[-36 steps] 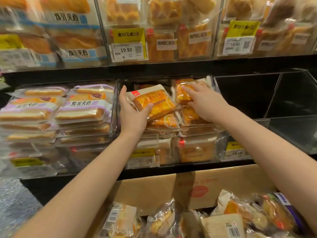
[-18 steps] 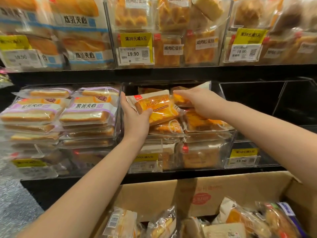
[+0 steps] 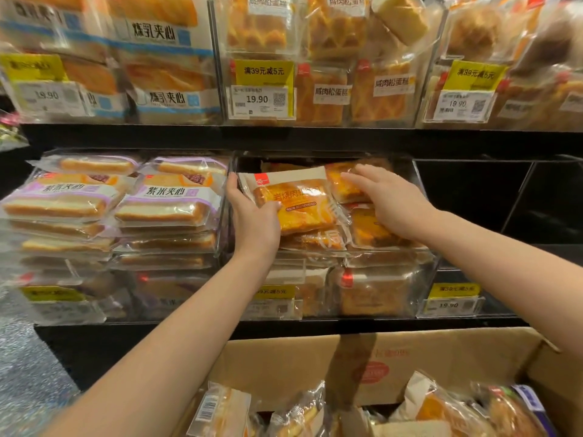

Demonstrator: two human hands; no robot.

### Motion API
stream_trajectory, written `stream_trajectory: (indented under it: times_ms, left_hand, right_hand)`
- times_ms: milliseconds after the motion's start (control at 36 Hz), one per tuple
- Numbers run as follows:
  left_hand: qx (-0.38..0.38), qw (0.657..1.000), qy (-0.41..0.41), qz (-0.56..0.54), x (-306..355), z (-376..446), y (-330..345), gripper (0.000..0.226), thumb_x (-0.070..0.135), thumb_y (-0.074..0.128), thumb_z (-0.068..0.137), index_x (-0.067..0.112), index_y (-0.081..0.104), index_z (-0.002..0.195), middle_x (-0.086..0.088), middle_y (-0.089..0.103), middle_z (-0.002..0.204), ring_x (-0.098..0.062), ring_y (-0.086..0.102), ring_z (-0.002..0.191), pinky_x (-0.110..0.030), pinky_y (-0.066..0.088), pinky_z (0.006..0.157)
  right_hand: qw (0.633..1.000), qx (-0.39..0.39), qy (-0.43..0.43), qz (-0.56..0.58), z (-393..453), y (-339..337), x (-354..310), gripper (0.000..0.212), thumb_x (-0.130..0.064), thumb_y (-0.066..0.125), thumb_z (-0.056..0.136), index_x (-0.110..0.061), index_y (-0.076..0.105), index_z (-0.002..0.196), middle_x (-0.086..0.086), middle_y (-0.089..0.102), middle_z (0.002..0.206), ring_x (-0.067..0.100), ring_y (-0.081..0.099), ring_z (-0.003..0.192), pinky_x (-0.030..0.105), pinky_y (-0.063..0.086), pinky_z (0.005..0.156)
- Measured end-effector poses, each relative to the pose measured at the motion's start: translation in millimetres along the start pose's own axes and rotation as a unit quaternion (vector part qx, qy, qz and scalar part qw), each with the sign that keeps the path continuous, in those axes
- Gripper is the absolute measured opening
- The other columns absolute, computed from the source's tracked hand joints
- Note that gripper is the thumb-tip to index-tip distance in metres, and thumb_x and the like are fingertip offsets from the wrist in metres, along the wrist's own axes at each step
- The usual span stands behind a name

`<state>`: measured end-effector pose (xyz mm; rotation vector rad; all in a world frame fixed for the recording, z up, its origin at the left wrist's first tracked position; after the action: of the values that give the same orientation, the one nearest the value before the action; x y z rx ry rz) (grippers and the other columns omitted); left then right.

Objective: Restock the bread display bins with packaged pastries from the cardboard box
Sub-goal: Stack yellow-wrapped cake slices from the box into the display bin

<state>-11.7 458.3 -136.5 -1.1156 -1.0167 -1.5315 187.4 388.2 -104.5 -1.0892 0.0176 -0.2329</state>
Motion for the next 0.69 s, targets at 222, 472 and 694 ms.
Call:
stream_trajectory:
  times_ms: [222, 472, 694]
  left_hand:
    - [-0.006, 1.000, 0.005, 0.019, -2, 2, -1, 0.074, 0.008, 0.053, 0.096, 0.028, 0.008, 0.151, -0.003, 0.026, 0.153, -0.020, 0.037, 0.134, -0.026, 0.041, 0.088]
    - [-0.026, 1.000, 0.009, 0.013, -3, 3, 0, 0.065, 0.009, 0.054, 0.095, 0.023, 0.019, 0.149, 0.000, 0.042, 0.140, -0.007, 0.044, 0.110, -0.011, 0.039, 0.064]
    - [-0.033, 0.999, 0.011, 0.014, -4, 6, 0, 0.063, 0.008, 0.059, 0.093, 0.022, 0.027, 0.144, -0.001, 0.048, 0.137, -0.016, 0.050, 0.121, -0.030, 0.051, 0.089]
  right_hand:
    - [0.993, -0.010, 0.092, -0.067, 16, -2, 12, 0.064, -0.011, 0.055, 0.095, -0.020, 0.026, 0.150, 0.010, 0.045, 0.140, 0.027, 0.044, 0.130, 0.038, 0.045, 0.098]
    - [0.991, -0.100, 0.085, -0.003, 25, 6, 29, 0.061, -0.010, 0.047, 0.098, -0.018, 0.020, 0.152, 0.011, 0.043, 0.144, 0.029, 0.040, 0.133, 0.040, 0.036, 0.107]
    - [0.998, 0.022, 0.054, -0.005, -7, -19, 4, 0.054, -0.008, 0.051, 0.097, -0.017, 0.034, 0.148, 0.007, 0.039, 0.150, 0.024, 0.031, 0.141, 0.038, 0.028, 0.113]
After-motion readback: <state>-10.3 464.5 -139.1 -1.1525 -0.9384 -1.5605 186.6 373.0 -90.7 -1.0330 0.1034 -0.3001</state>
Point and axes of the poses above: each hand's wrist, its own z-axis towards the middle knuckle, its own y-axis out of the palm, x = y × z, the point moved 7 cm from there along z, towards the middle knuckle
